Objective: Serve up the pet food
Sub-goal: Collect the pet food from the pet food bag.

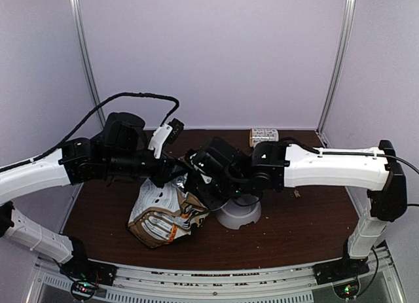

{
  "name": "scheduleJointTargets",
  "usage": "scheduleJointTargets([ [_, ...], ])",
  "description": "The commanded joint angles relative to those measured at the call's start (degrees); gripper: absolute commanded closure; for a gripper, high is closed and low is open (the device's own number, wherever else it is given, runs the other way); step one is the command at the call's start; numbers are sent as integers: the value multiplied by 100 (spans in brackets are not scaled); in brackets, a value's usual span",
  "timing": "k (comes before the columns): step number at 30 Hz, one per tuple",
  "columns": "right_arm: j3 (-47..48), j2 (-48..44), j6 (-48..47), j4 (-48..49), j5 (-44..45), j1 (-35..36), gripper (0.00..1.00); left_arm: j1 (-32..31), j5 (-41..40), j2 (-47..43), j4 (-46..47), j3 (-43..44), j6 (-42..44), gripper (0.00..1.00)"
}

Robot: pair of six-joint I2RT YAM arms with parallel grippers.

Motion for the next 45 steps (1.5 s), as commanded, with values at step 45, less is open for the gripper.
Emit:
scheduleJointTargets([
  [45,-2589,-1856,2110,3436,-4147,-949,100,-29,-302,-484,954,-51,-153,100],
])
